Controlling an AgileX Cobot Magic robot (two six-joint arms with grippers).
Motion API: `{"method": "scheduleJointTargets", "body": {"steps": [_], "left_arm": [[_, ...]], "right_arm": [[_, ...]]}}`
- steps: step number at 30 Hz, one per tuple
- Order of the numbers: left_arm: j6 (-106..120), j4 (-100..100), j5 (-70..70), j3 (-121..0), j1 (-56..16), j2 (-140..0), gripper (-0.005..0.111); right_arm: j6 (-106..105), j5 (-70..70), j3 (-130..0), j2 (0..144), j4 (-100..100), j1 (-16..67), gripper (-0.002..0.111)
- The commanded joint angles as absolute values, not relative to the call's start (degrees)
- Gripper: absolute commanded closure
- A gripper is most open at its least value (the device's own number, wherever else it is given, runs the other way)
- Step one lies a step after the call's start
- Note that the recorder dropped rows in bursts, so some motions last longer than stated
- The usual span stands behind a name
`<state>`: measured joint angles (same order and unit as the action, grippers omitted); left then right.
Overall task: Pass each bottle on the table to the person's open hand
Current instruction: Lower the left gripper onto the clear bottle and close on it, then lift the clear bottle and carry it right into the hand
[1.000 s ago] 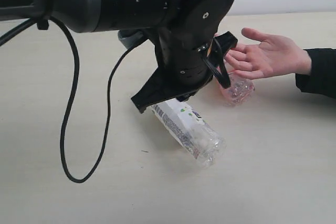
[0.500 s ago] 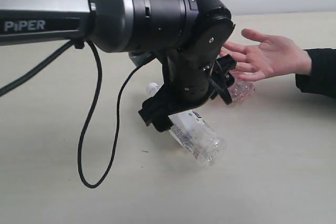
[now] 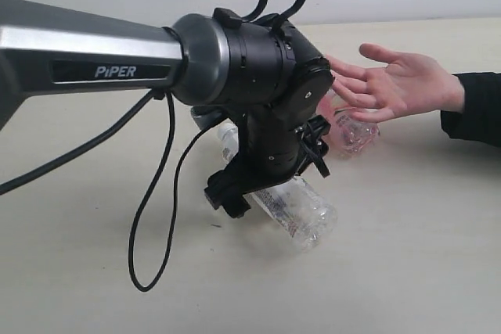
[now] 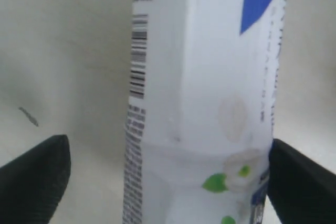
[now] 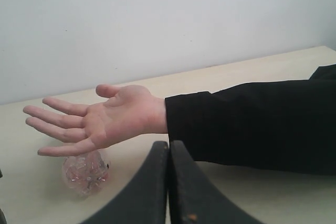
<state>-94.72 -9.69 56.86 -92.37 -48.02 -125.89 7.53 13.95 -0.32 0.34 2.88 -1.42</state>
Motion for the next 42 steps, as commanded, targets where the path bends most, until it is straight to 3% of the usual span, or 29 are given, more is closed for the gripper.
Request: {"method": "scheduleJointTargets", "body": {"steps": [1, 4, 7, 16, 26, 33, 42], "left_arm": [[-94.3, -8.6, 56.6, -92.6, -47.8, -126.7, 0.029], [-93.8, -7.2, 56.6, -92.6, -47.8, -126.7, 0.054], [-92.9, -4.7, 56.1, -92.6, -48.1, -126.7, 0.107], [-95.2, -7.6, 59.7, -94.4, -52.2, -120.4, 0.107], [-96.2, -14.9, 68.4, -116.5, -62.2, -119.8, 0.107], [-88.0, -15.2, 69.2, -129.2, -60.4, -126.6, 0.107], [-77.7, -4.0, 66.3, -139.3, -52.4, -137.6, 0.107]], "right_arm": [[7.6, 13.5, 0.0, 0.0, 2.8, -1.3, 0.108], [7.6, 13.5, 0.0, 0.0, 2.8, -1.3, 0.108], [7.6, 13.5, 0.0, 0.0, 2.8, -1.3, 0.108], [7.6, 13.5, 0.0, 0.0, 2.8, -1.3, 0.108], [7.6, 13.5, 0.0, 0.0, 2.8, -1.3, 0.108], [7.6, 13.5, 0.0, 0.0, 2.8, -1.3, 0.108], [7.6, 13.5, 0.0, 0.0, 2.7, -1.3, 0.108]]}}
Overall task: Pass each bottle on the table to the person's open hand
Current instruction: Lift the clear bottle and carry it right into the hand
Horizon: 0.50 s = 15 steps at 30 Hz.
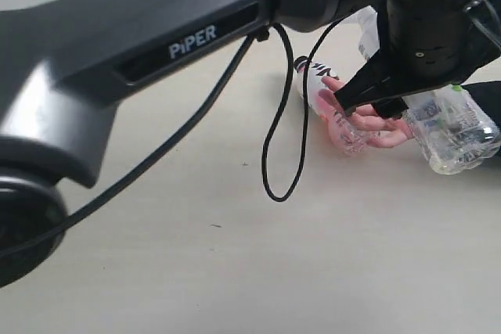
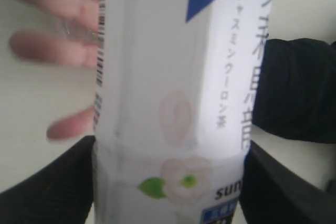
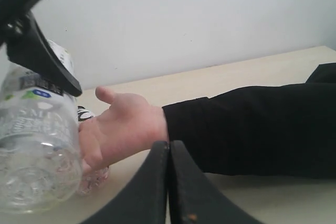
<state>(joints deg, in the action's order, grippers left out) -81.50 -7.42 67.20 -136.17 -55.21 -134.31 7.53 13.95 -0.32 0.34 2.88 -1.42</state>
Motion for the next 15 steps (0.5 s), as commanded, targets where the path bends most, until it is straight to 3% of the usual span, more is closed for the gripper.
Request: {"method": "scheduleJointTargets", "body": {"steps": [1, 15], "left_arm": [[-76.9, -3.9, 65.9, -139.7, -52.0, -138.4, 0.107], [-73.3, 2.4, 56.7, -139.9, -51.4, -143.7, 0.107]], "right_arm": [[7.6, 13.5, 0.0, 0.0, 2.7, -1.3, 0.108], [7.6, 13.5, 0.0, 0.0, 2.7, -1.3, 0.108]]}}
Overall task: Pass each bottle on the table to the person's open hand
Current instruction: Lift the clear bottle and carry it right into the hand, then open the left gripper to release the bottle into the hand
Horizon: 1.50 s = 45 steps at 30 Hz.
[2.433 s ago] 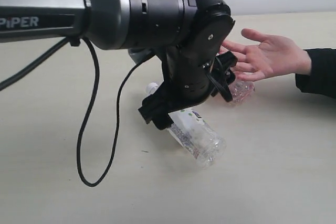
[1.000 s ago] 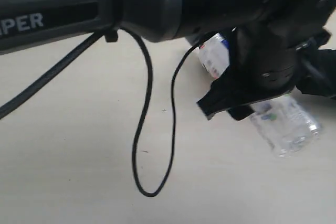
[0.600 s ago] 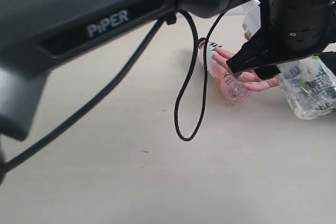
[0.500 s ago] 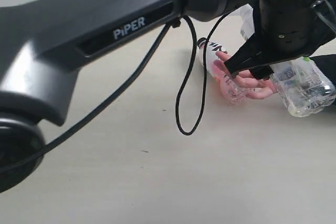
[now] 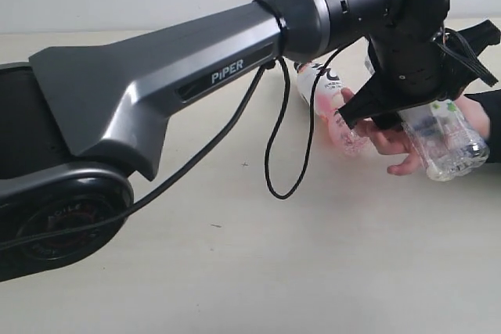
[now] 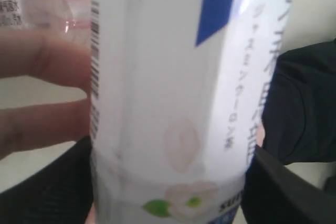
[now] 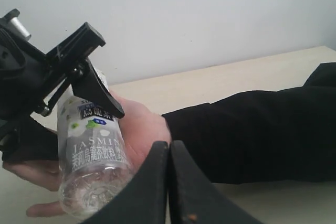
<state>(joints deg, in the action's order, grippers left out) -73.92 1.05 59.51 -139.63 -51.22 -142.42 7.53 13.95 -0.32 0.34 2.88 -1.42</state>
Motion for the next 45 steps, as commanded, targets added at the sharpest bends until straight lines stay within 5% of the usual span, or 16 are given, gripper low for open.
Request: {"method": "scheduleJointTargets", "body": {"steps": [1, 4, 7, 14, 15, 37, 40, 43, 44, 45], "left_arm": [[-73.3, 2.4, 56.8, -139.9, -51.4, -143.9, 0.107], [-72.3, 2.2, 56.7, -139.9, -51.4, -143.9, 0.105], [-72.0, 2.2, 56.7, -139.9, -51.4, -143.9, 0.091], [-74.2, 2.4, 57.5, -139.9, -51.4, -143.8, 0.004], [-74.6, 2.4, 57.6, -139.9, -51.5, -143.8, 0.002], [-71.4, -1.3, 61.6, -139.9, -51.5, -135.0, 0.003], [-72.4, -7.3, 67.9, -139.9, -51.5, -131.7, 0.025], [-72.3, -13.6, 70.0, -139.9, -51.5, -129.3, 0.075], [-69.6, -15.1, 70.0, -139.6, -51.5, -128.4, 0.101], [-66.6, -15.5, 70.0, -139.6, -51.7, -127.9, 0.105]], "right_arm": [[7.6, 13.5, 0.0, 0.0, 2.7, -1.3, 0.108], [7.6, 13.5, 0.0, 0.0, 2.7, -1.3, 0.108], [7.6, 13.5, 0.0, 0.0, 2.7, -1.3, 0.108], [7.6, 13.5, 0.0, 0.0, 2.7, -1.3, 0.108], [7.6, 13.5, 0.0, 0.0, 2.7, -1.3, 0.108], [7.6, 13.7, 0.0, 0.0, 2.8, -1.3, 0.108], [7.6, 13.7, 0.0, 0.0, 2.8, -1.3, 0.108], [7.6, 13.7, 0.0, 0.0, 2.8, -1.3, 0.108], [7.6, 13.7, 0.0, 0.0, 2.8, -1.3, 0.108], [7.6, 13.7, 0.0, 0.0, 2.8, -1.3, 0.108]]}}
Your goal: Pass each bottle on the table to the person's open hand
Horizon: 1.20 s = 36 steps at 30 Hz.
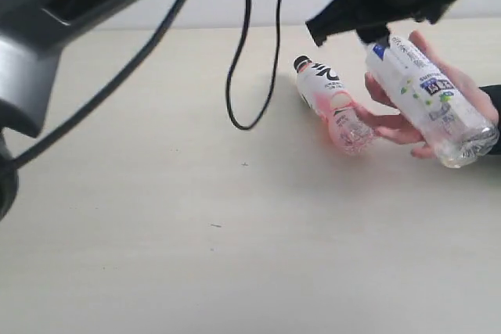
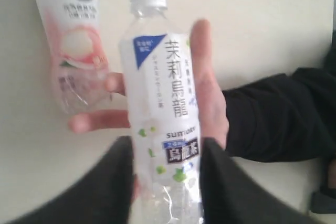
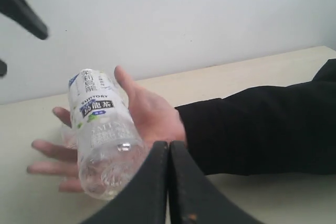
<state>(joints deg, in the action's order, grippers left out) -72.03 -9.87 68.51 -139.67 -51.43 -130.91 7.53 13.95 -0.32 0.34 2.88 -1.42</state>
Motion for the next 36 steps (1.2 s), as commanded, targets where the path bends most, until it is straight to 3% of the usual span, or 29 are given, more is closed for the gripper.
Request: {"method": "scheduleJointTargets", "body": {"steps": [1, 10, 16, 19, 24, 28, 36], "left_arm": [[-64.3, -16.0, 70.0, -139.6, -51.9, -127.7, 0.103], [-49.2, -18.2, 70.0, -139.3, -55.8, -127.0, 0.107], [-52.2, -26.1, 70.0, -131.4, -57.2, -122.5, 0.107], [-56.3, -28.6, 70.0, -124.6, -56.6, -118.4, 0.107], [-66.3, -37.6, 70.0, -102.6, -56.6, -104.1, 0.107], [-65.8, -41.0, 70.0, -90.7, -56.8, -98.7, 0.107], [-86.3, -47.0, 70.0, -61.1, -56.0, -85.6, 0.107]], "right_arm": [[7.6, 13.7, 0.0, 0.0, 2.8, -1.3, 0.108], [7.6, 13.7, 0.0, 0.0, 2.8, -1.3, 0.108], [7.6, 13.7, 0.0, 0.0, 2.8, -1.3, 0.108], [7.6, 13.7, 0.0, 0.0, 2.8, -1.3, 0.108], [7.6, 13.7, 0.0, 0.0, 2.8, -1.3, 0.108], [7.6, 13.7, 0.0, 0.0, 2.8, -1.3, 0.108], [7.6, 13.7, 0.0, 0.0, 2.8, -1.3, 0.108]]}}
